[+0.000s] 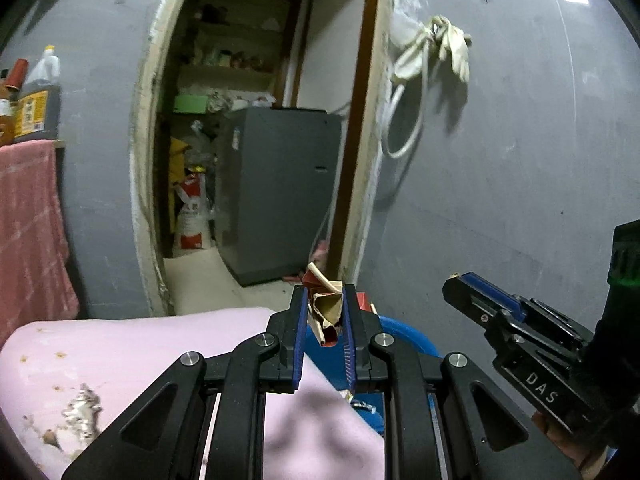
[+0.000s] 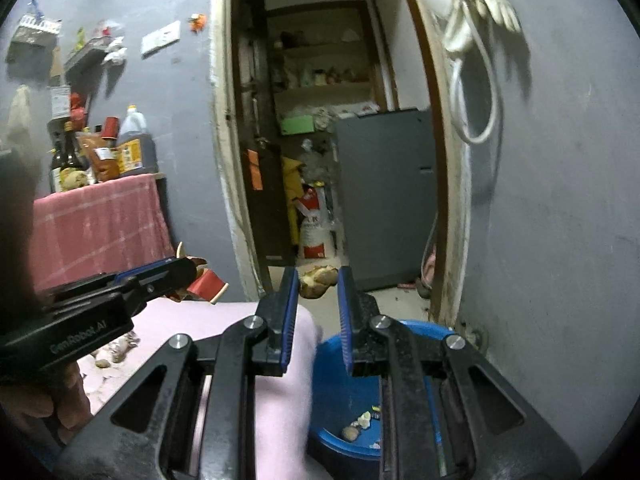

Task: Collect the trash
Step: 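Carry the tan scrap and brown scrap over the blue bucket with both grippers, then open both grippers to drop the scraps into the blue bucket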

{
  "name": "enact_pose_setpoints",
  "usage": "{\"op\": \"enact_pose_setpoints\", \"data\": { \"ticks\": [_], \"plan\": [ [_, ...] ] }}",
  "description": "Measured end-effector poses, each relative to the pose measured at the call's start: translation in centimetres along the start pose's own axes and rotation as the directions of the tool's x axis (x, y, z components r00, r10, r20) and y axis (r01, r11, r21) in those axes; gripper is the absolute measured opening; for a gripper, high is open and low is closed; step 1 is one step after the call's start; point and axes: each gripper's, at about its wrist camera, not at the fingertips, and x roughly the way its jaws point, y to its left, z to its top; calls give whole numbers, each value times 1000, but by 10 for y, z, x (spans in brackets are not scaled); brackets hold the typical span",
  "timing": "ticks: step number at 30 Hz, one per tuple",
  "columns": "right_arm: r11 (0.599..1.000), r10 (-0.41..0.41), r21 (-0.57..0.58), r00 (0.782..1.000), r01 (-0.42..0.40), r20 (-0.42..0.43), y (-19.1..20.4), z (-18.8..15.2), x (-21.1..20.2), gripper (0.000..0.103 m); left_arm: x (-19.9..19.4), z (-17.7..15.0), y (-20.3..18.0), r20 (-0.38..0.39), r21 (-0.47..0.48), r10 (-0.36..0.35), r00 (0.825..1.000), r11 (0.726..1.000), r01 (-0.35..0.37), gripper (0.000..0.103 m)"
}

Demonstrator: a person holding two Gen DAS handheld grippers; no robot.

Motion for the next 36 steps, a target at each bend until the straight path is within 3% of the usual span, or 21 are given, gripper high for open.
{"op": "enact_pose_setpoints", "data": {
  "ticks": [9,19,24,32,36],
  "plan": [
    [998,-25,60,997,30,-79,-25,-23,23,19,53,-14,-10,-117,8,-19,993,1000,20,14],
    [990,-35,128,980,62,-197,-44,-42,54,19,105,-37,6,-308,-63,-26,951,998,7,14],
    [982,-31,173,970,74,-239,-55,-48,66,21,120,-41,10,-344,-99,-42,938,995,8,16],
    [975,-19,206,961,78,-276,-60,-53,76,23,124,-46,20,-385,-126,-36,922,992,-14,33],
    [974,-20,212,961,81,-275,-61,-53,74,28,123,-49,24,-401,-142,-43,915,990,-16,34]
  ]
}}
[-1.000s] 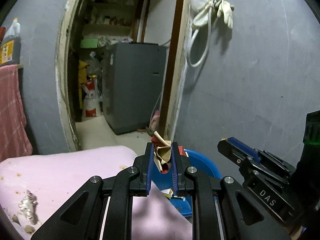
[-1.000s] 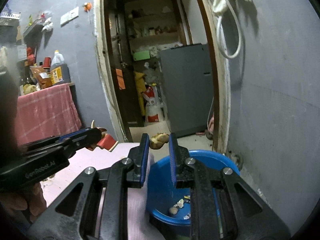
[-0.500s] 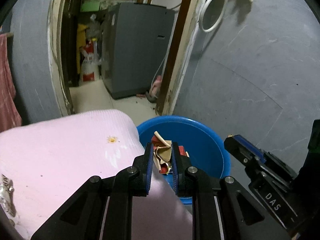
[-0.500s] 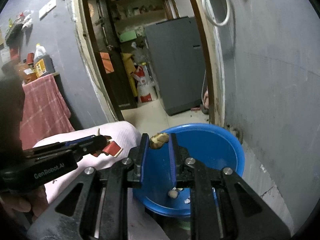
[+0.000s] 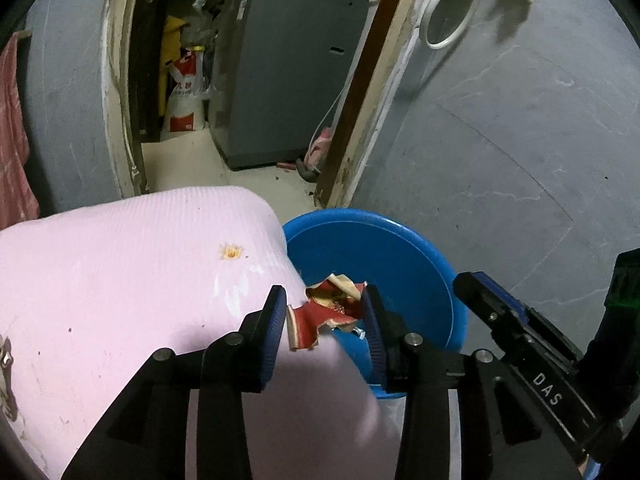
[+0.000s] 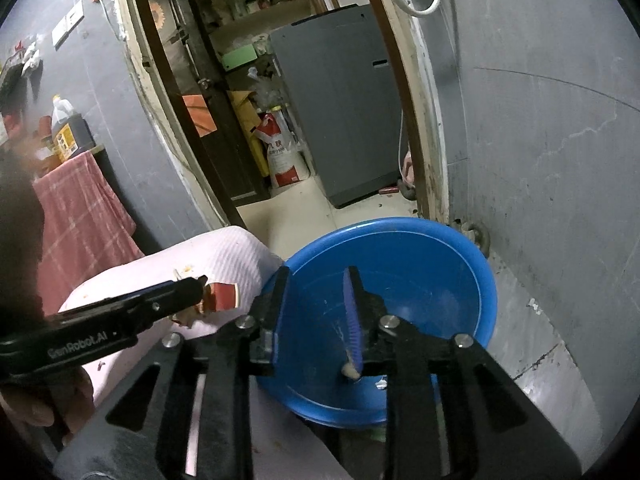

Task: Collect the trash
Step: 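Open both grippers to drop the scraps into the blue bucket, then move both grippers back over the remaining trash on the table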

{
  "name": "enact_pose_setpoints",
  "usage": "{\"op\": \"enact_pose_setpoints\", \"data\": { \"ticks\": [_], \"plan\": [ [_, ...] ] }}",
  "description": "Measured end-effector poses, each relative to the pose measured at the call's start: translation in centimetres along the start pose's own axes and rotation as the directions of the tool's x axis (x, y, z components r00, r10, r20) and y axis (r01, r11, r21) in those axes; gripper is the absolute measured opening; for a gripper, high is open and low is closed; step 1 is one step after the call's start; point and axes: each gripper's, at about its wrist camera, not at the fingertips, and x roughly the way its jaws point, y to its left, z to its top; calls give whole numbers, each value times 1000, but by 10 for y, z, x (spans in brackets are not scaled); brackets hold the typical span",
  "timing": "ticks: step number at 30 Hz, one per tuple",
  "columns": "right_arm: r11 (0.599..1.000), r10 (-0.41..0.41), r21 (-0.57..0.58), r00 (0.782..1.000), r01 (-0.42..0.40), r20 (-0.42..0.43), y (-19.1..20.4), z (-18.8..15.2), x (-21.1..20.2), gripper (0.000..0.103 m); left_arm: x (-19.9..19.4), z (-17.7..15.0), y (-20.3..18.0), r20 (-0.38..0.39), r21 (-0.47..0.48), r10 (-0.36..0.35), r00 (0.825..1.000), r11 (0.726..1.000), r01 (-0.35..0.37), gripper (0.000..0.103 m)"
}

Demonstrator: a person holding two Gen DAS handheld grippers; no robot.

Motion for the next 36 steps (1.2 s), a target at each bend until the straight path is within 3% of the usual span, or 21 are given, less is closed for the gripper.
{"op": "enact_pose_setpoints", "data": {
  "ticks": [3,7,12,22,24,26,28,30,33,36],
  "plan": [
    [1000,-2,2,1000,2,8,0,1,-4,32,-3,0,1,-1,-5,-1,1000,1000,1,35],
    [1000,-2,5,1000,2,24,2,4,-11,37,-9,0,3,13,-18,-15,1000,1000,15,44],
    [1000,-12,-2,999,12,51,5,8,-22,42,-18,3,0,40,-20,-11,999,1000,11,44],
    [999,-30,-36,990,35,141,19,22,-54,64,-66,9,14,179,-57,26,984,998,-16,54],
    [999,-21,-43,986,29,166,25,25,-62,72,-80,12,18,208,-65,35,977,998,-22,59],
    [999,-9,-49,981,18,193,33,28,-70,81,-95,12,22,243,-71,42,969,997,-25,73],
    [998,7,-56,976,6,216,41,30,-76,89,-112,9,26,292,-82,44,955,996,-21,81],
    [998,23,-67,970,-7,242,51,31,-83,96,-126,8,32,322,-88,57,945,996,-30,82],
    [996,51,-82,959,-29,278,65,34,-94,103,-148,6,39,361,-94,88,928,994,-57,89],
    [993,80,-106,947,-50,310,78,36,-103,103,-173,0,44,429,-114,134,894,989,-94,97]
  ]
}}
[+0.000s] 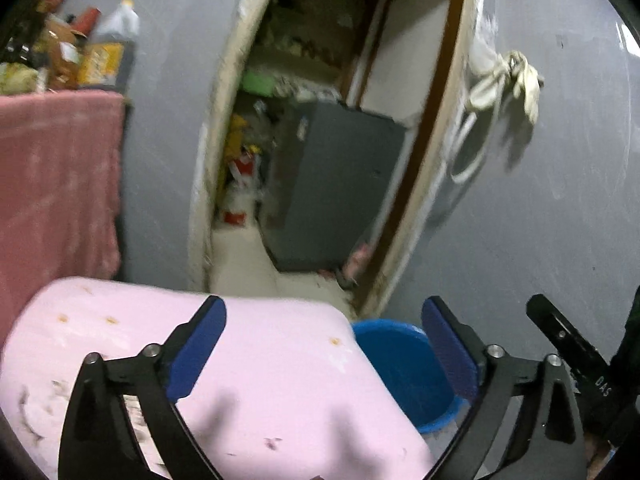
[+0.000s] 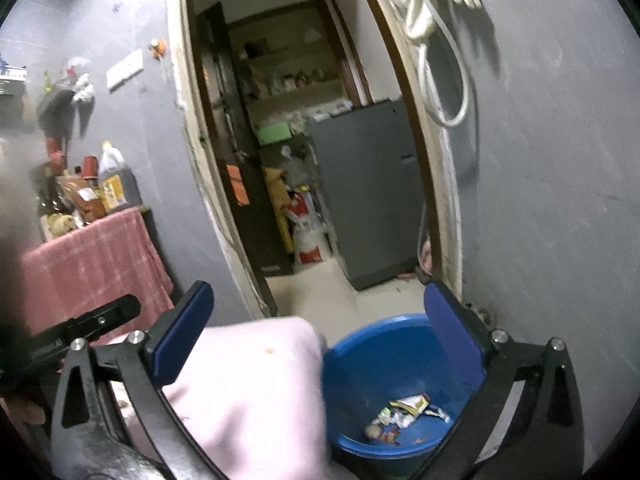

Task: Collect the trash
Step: 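Move both grippers back over the remaining trash on the table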

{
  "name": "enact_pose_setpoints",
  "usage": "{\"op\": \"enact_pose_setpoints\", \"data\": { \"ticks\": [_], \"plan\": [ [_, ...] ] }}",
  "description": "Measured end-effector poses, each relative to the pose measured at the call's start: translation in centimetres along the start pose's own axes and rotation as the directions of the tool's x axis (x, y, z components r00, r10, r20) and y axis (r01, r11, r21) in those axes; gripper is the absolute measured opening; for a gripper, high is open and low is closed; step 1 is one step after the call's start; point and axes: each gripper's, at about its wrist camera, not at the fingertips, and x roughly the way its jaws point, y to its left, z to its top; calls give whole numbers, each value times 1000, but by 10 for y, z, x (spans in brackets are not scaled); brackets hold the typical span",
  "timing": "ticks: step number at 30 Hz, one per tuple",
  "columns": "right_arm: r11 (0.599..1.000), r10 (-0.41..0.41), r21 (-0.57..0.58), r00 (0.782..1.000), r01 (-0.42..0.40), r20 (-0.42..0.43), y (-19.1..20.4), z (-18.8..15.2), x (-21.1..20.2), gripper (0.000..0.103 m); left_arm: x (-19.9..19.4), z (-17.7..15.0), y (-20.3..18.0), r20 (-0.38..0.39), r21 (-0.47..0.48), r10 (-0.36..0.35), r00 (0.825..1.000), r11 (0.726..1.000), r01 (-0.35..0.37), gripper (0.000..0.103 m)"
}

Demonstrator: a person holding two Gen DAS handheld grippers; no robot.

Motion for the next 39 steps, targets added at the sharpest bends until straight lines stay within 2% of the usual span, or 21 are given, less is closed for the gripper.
{"op": "enact_pose_setpoints", "data": {
  "ticks": [6,14,20,29,39],
  "plan": [
    [997,60,-41,997,-58,49,34,5,-10,103,-37,-1,17,88,11,86,992,996,-87,101],
    [981,176,-95,982,-170,62,87,-7,-11,103,-80,-15,47,149,22,207,967,977,-212,101],
    [965,241,-110,970,-239,5,119,-23,-1,103,-103,-26,83,143,-9,273,951,962,-274,101],
    [946,285,-141,956,-293,-73,151,-49,17,103,-120,-48,130,109,-52,370,922,929,-367,101],
    [928,316,-153,936,-339,-157,163,-73,42,103,-118,-79,151,72,-58,402,913,916,-398,101]
  ]
}}
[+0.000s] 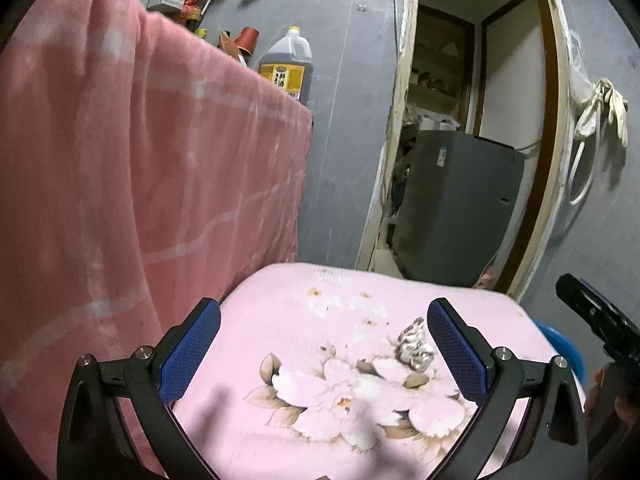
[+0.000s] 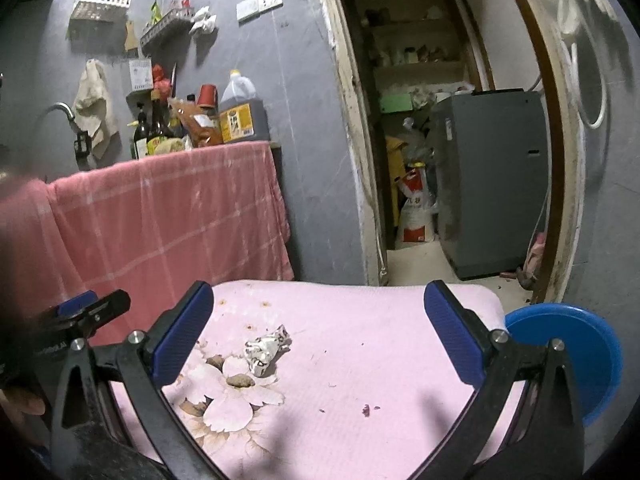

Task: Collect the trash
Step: 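Move both grippers back over the remaining trash on the table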

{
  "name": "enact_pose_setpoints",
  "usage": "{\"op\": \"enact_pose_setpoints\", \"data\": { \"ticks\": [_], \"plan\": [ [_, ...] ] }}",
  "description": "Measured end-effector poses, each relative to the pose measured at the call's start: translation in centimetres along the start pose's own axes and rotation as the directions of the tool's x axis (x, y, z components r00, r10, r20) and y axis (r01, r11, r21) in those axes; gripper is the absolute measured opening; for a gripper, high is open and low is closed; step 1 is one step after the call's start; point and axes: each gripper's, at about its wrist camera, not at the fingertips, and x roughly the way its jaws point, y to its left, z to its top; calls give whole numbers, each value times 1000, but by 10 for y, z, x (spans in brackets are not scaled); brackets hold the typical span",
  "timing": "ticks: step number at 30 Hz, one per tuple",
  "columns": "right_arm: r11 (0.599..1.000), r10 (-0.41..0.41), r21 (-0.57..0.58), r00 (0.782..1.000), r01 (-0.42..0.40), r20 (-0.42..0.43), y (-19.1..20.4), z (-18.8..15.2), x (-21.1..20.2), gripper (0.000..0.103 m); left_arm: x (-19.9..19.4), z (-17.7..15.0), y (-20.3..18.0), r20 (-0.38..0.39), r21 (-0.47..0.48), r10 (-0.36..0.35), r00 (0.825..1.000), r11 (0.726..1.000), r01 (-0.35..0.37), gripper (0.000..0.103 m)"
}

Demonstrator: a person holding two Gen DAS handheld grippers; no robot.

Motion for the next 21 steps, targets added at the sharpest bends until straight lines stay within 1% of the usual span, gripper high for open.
{"op": "enact_pose_setpoints", "data": {
  "ticks": [3,7,10,14,16,18,20,21],
  "plan": [
    [1000,10,-5,1000,-10,-18,1,-4,8,103,3,-4,1,-5,9,-2,1000,1000,2,101],
    [1000,18,-13,998,-19,-66,0,-8,18,103,11,-6,2,-34,-3,-30,999,1000,30,101],
    [1000,22,-17,993,-24,-114,-2,-12,26,103,18,-9,1,-76,-5,-45,996,999,45,101],
    [1000,27,-6,985,-29,-170,-7,-17,37,102,30,-11,-3,-148,4,-70,986,997,72,101],
    [1000,27,-2,980,-28,-195,-10,-19,42,98,36,-12,-4,-180,7,-79,981,997,81,101],
    [1000,25,6,975,-25,-222,-14,-22,47,86,41,-13,-6,-206,5,-94,974,995,97,99],
    [1000,23,17,970,-20,-241,-17,-24,51,83,48,-15,-8,-239,0,-129,962,991,133,91],
    [1000,24,23,968,-18,-249,-19,-25,52,83,51,-16,-10,-253,-1,-141,957,989,146,90]
  ]
}}
